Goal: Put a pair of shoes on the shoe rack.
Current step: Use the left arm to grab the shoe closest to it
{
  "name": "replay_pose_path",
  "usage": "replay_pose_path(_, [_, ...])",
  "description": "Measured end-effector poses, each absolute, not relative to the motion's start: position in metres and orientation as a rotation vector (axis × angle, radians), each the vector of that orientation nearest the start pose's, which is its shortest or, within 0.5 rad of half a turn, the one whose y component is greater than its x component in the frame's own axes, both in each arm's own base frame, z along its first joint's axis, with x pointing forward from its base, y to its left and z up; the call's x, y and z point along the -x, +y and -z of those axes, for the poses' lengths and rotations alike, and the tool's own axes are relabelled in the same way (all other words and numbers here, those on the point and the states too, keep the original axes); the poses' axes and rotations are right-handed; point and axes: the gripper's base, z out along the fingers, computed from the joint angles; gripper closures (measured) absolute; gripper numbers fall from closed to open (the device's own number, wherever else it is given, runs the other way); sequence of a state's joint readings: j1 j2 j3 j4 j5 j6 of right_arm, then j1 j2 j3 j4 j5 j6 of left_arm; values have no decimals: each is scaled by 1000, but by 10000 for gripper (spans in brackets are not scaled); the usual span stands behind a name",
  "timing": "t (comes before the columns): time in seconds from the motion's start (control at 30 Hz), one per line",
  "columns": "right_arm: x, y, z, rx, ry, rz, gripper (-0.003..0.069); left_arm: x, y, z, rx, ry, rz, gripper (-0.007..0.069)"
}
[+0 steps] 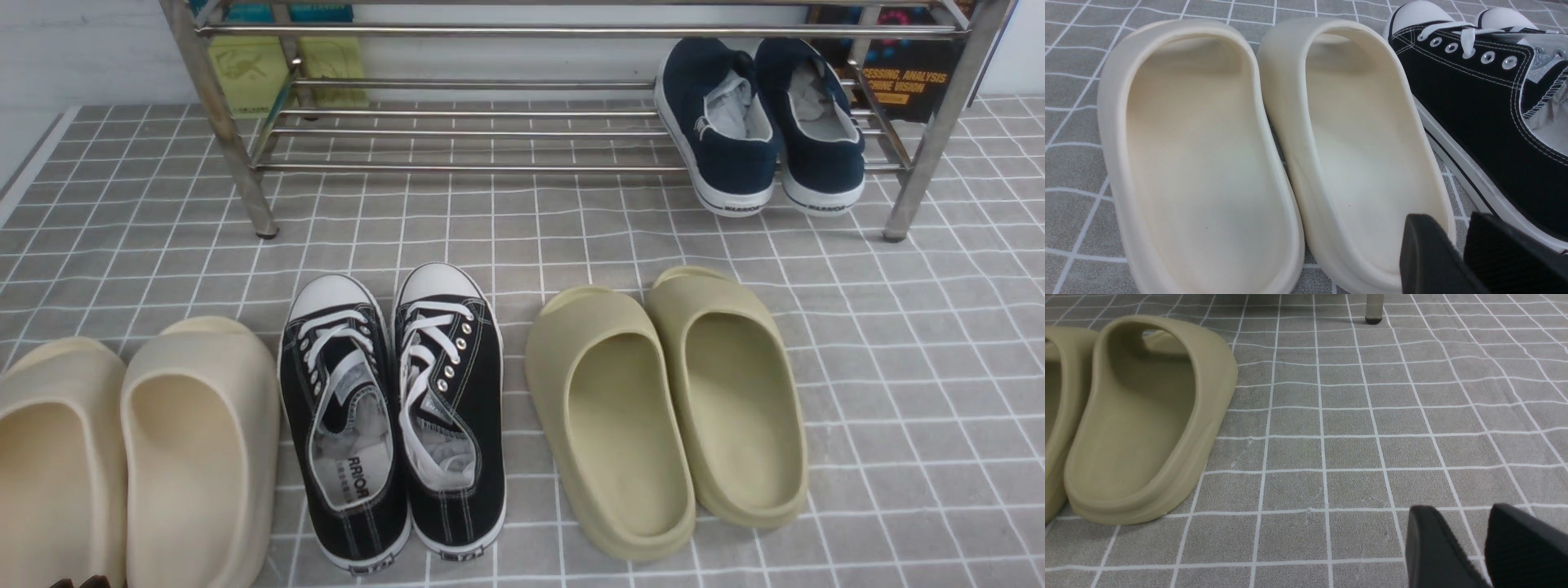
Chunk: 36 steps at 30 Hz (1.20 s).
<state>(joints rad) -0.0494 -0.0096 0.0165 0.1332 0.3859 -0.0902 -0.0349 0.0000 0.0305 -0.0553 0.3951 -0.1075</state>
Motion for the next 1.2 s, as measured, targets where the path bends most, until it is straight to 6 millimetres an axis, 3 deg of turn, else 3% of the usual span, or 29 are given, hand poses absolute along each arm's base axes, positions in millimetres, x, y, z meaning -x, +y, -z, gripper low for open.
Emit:
replay_pose_path(0.9, [-52,2,-174,-43,1873,-36,419,-53,-4,-169,105,1894,155,441])
replay_pose_path(1.2, [-52,2,-174,-43,1873,-36,419,-57,-2,-210,58,1439,122,438])
